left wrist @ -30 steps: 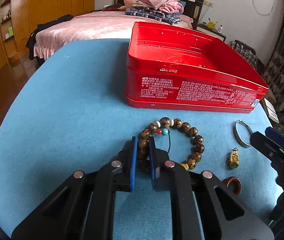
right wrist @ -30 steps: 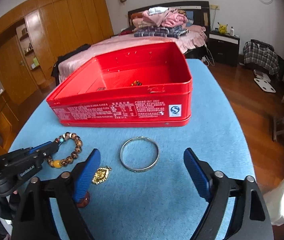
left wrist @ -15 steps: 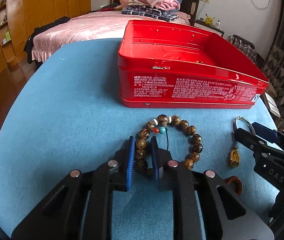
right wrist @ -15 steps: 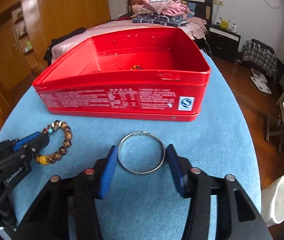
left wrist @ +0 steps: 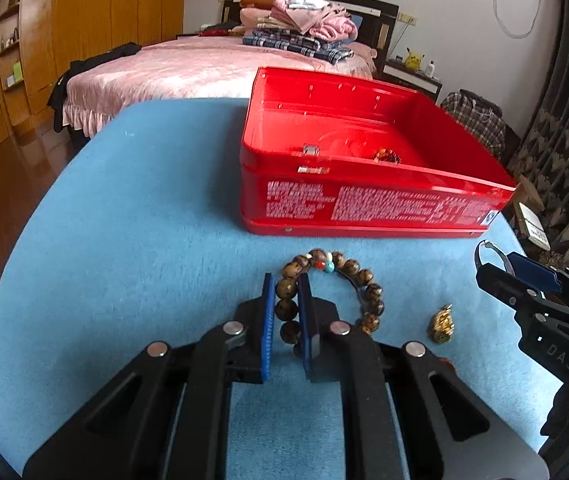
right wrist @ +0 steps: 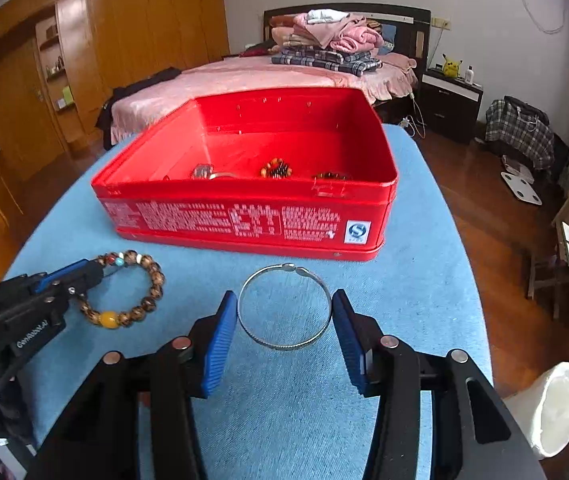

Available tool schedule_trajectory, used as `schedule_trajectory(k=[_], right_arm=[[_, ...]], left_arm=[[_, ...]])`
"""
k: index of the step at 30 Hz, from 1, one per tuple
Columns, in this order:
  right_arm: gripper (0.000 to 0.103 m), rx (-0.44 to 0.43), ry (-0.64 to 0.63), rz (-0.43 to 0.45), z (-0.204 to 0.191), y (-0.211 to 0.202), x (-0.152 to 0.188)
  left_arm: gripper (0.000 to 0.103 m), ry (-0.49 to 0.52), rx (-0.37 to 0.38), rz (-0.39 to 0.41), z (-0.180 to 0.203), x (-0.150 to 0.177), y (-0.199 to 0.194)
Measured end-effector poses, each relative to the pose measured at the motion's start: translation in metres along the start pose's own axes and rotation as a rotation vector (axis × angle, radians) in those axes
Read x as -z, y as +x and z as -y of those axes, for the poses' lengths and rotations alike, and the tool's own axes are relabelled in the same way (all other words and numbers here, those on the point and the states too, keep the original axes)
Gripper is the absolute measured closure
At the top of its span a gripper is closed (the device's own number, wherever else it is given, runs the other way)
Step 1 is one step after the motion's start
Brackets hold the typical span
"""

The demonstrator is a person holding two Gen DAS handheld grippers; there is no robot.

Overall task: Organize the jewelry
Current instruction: 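Grasp the wooden bead bracelet with the left tool while the right tool grasps the silver bangle, then carry both pieces over the red tin and open both tools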

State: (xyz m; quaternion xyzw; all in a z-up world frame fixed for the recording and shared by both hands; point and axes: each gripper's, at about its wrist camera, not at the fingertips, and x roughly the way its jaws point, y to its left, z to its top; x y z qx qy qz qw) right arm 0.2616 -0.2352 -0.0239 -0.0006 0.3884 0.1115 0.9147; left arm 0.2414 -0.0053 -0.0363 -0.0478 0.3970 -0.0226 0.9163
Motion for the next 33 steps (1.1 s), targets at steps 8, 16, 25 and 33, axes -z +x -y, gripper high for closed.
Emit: schedule_trajectory(k=[8,16,25,33], right_arm=[[0.055,-0.033,0.009,0.066,0.002,-0.027,-0.015],[0.055,-0.056,-0.012,0.129,0.001,-0.048,-0.043],[0.055,-0.065,-0.040,0.164,0.000,-0.048,-0.078],[0.055,-0.063,-0.036,0.161,0.007,-0.026,-0.101]], left_arm=[[0.093,-0.009,0.030,0.074,0.005,-0.017,-0.024],[0.093,0.001,0.061,0.177,0.011,-0.044,-0.056],[0.093,0.008,0.116,0.265,0.024,-0.086,-0.065],[0.093,0.020,0.146,0.302,0.037,-0.126,-0.044]])
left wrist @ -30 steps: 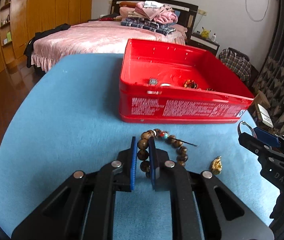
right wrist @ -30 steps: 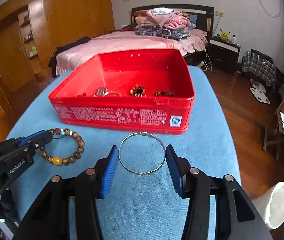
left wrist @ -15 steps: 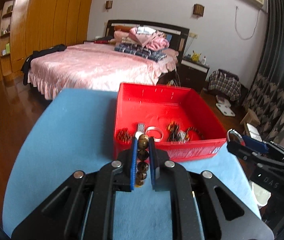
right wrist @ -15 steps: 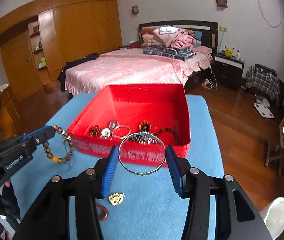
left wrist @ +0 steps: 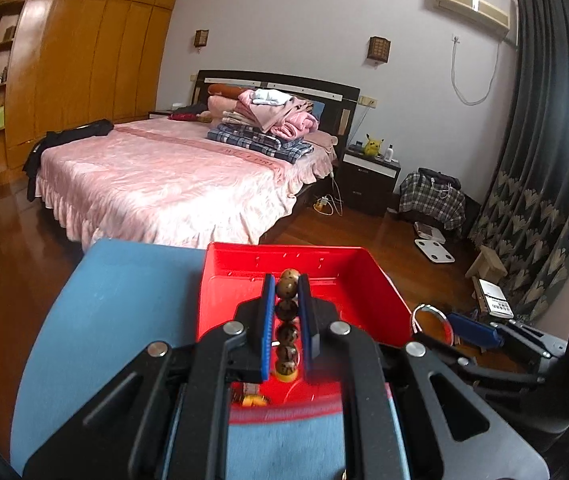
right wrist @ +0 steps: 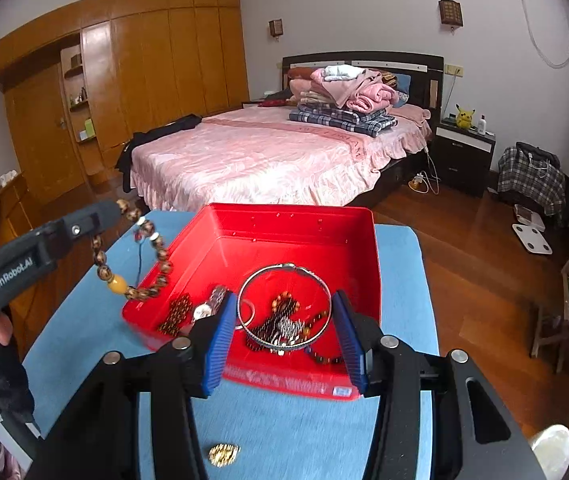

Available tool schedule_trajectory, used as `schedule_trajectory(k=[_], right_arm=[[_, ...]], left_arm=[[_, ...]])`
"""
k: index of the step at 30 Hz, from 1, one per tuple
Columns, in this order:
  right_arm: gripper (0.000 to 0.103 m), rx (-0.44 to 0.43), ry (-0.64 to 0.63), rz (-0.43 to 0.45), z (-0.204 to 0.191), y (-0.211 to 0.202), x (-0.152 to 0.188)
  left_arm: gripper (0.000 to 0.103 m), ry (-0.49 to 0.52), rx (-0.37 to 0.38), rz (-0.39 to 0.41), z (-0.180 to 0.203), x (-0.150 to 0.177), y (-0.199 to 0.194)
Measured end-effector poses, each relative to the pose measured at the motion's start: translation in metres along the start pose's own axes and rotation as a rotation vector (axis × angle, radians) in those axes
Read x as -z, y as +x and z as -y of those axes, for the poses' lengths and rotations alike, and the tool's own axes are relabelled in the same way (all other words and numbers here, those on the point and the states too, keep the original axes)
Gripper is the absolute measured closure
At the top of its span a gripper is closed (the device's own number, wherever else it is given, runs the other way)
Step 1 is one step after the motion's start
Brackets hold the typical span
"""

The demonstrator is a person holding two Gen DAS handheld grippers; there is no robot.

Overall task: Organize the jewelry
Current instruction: 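Carry both pieces over the red tin and open both tools, then withdraw both tools from the tin toward the brown ring and gold pendant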

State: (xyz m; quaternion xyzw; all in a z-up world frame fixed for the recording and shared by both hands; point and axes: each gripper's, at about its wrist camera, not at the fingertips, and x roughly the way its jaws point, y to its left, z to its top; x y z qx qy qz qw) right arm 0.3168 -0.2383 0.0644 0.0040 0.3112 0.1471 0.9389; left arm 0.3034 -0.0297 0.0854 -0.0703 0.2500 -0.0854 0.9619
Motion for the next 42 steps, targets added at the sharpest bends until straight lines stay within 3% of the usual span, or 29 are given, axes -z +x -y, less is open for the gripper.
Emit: schedule_trajectory(k=[13,15,16,17,18,19,23,24,26,35,42], right_arm=[[0.054,0.000,0.003,-0.047,0.007,0.056,0.000],[0.049,0.006,0.011,-0.050,0.009,0.060,0.002],[0.046,0.016,0.016,-0.054,0.010,0.061,0.002],[0.046,0.027,0.021,-0.050,0.012,0.059,0.003],[0.043,0.028,0.026,-0.042,0.013,0.056,0.004],[0.037,0.028,0.035,-0.031,0.015,0.053,0.005],[0.029,0.037,0.038,0.012,0.020,0.033,0.009],[0.023,0.045,0.040,0.025,0.021,0.026,0.012],[0.018,0.059,0.049,0.047,0.022,0.016,0.016],[0.015,0.063,0.130,0.099,0.025,-0.036,0.064],[0.015,0.088,0.147,0.098,0.020,-0.060,0.104]], left_arm=[[0.093,0.012,-0.015,-0.084,-0.013,0.004,0.061],[0.089,0.011,-0.026,-0.105,-0.016,0.008,0.065],[0.077,0.008,-0.029,-0.113,-0.018,0.009,0.066],[0.059,0.003,-0.035,-0.112,-0.020,0.010,0.064],[0.054,-0.003,-0.041,-0.104,-0.022,0.012,0.061],[0.053,-0.004,-0.041,-0.099,-0.025,0.012,0.058],[0.049,0.000,-0.044,-0.098,-0.028,0.017,0.043],[0.047,0.002,-0.046,-0.096,-0.027,0.018,0.038],[0.036,0.002,-0.055,-0.086,-0.028,0.022,0.023],[0.020,0.017,-0.104,-0.065,-0.028,0.065,-0.036],[0.017,0.033,-0.109,-0.096,-0.017,0.111,-0.058]])
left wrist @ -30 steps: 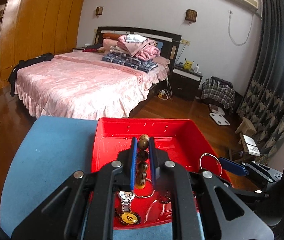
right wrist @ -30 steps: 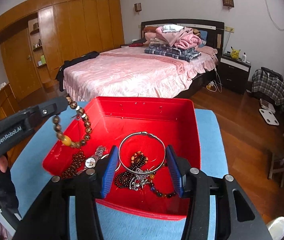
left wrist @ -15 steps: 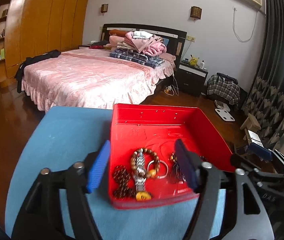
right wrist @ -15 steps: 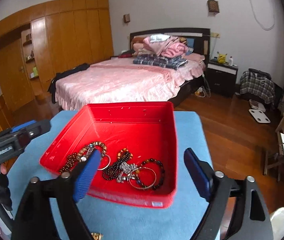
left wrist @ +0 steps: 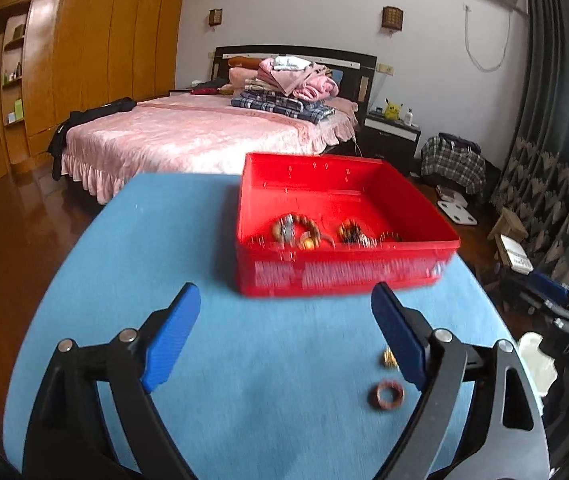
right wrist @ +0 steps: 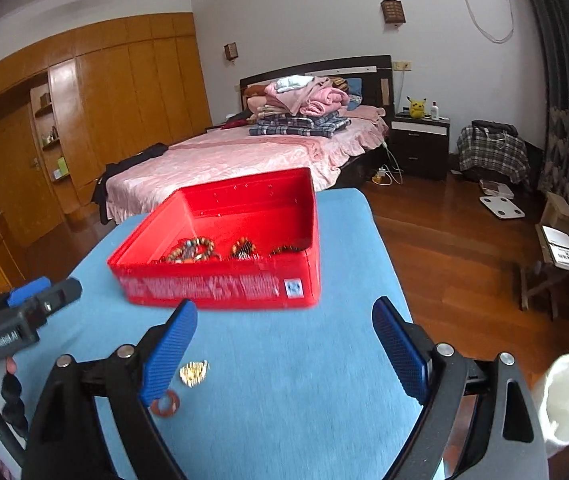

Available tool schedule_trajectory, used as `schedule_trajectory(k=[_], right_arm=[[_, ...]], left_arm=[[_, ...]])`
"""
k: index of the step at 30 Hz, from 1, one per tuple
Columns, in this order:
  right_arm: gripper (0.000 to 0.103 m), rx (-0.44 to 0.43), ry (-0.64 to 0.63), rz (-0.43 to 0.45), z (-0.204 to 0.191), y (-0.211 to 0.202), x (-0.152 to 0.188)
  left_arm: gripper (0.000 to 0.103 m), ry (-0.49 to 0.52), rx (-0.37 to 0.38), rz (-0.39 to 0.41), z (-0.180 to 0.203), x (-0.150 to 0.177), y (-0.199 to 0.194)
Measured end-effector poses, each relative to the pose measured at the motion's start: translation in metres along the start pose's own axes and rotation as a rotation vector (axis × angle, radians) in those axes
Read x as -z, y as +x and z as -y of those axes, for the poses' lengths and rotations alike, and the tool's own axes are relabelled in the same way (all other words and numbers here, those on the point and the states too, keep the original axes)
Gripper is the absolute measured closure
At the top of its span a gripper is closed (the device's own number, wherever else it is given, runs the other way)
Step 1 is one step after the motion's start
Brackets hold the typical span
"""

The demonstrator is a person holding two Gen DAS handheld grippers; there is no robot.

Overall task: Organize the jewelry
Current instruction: 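Withdraw both tools from the tin toward the brown ring and gold pendant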

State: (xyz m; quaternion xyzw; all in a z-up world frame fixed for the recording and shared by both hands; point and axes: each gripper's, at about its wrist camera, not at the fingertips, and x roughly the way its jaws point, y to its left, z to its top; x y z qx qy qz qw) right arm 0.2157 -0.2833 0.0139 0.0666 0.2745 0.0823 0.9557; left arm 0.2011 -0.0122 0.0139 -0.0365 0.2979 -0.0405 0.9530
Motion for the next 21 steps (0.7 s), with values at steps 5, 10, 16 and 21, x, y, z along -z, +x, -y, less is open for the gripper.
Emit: schedule_trajectory(k=[5,10,16,21], right_arm=[[0.011,0.013,-0.010,0.006,0.003,-0.016,0.020],[0.011,0.014,0.000,-0.010,0.009,-0.022,0.034],[0.011,0.024,0.007,-0.022,0.016,-0.027,0.045],[0.011,0.019,0.026,-0.019,0.023,-0.030,0.049]], left_arm=[[0.013,0.012,0.026,-0.021,0.014,0.032,-0.002],[0.013,0.037,0.036,-0.068,0.033,0.051,0.005],[0.013,0.053,0.057,-0.102,0.053,0.065,0.012],[0.013,0.041,0.056,-0.122,0.061,0.073,0.021]])
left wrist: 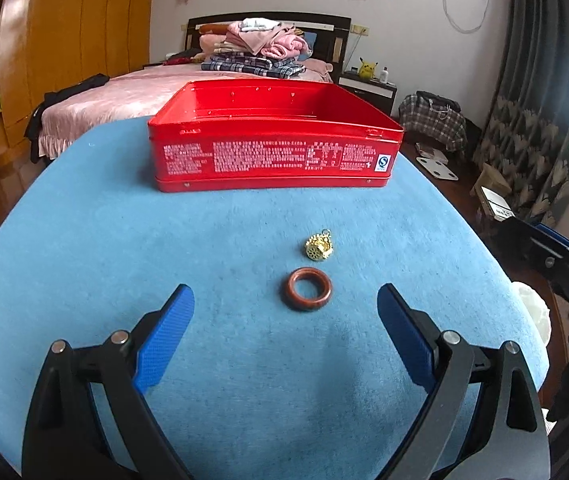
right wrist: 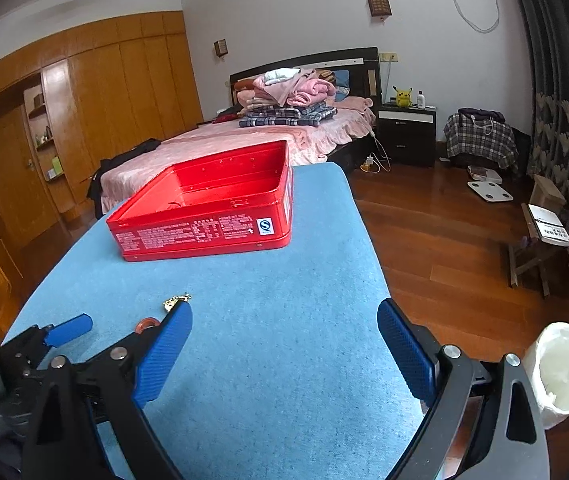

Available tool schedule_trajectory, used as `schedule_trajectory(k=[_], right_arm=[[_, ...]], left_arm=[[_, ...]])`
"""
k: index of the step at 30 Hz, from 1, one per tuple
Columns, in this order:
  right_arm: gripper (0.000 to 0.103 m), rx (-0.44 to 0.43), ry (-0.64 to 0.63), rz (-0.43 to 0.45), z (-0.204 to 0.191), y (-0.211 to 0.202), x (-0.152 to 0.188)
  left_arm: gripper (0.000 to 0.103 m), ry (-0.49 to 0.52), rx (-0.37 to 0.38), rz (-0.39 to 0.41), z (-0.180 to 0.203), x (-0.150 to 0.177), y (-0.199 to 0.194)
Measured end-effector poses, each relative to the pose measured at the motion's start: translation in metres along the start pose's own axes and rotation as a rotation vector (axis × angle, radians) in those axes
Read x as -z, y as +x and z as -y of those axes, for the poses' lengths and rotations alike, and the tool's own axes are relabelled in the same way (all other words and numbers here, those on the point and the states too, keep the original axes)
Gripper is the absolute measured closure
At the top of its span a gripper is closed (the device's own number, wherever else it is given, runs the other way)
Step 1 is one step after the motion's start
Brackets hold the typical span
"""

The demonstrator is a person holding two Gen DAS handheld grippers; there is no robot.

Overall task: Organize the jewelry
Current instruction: 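Withdraw both tools from the tin toward the brown ring and gold pendant, then close the left tool on the brown wooden ring and lift it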

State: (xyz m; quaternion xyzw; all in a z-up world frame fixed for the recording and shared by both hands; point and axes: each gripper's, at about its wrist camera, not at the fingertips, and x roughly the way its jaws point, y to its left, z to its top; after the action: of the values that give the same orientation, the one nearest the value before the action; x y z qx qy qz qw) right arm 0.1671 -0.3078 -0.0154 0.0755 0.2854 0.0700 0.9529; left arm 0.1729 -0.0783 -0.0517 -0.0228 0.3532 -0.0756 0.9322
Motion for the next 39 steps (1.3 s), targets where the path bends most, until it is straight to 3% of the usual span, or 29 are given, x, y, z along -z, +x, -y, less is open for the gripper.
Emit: schedule_trajectory(k=[4,12,15,17,23,31,39], right_arm=[[0.011,-0.006,0.005,0.002,0.002,-0.001,0.001],[0.011,-0.009,-0.002,-0.006,0.001,0.002,0.003],[0.011,-0.010,-0.008,-0.011,-0.001,0.004,0.004],[0.011,-0.011,-0.008,-0.015,-0.001,0.004,0.005],[0.011,-0.018,-0.013,-0.028,-0.005,0.006,0.006],[0.011,-0.035,-0.040,-0.056,-0.031,0.020,0.007],[0.015,-0.054,-0.068,-0.099,-0.075,0.044,0.001]], left_arm=[[0.029,-0.027,0.008,-0.030,0.001,0.003,0.010],[0.045,-0.055,-0.001,-0.038,0.000,0.004,0.017],[0.056,-0.048,0.010,-0.040,0.002,0.003,0.020],[0.074,-0.048,0.043,-0.038,0.001,0.004,0.020],[0.075,-0.067,0.073,-0.025,-0.007,0.004,0.013],[0.075,-0.094,-0.034,-0.004,-0.045,-0.012,0.000],[0.075,-0.135,-0.082,-0.022,-0.080,-0.015,-0.004]])
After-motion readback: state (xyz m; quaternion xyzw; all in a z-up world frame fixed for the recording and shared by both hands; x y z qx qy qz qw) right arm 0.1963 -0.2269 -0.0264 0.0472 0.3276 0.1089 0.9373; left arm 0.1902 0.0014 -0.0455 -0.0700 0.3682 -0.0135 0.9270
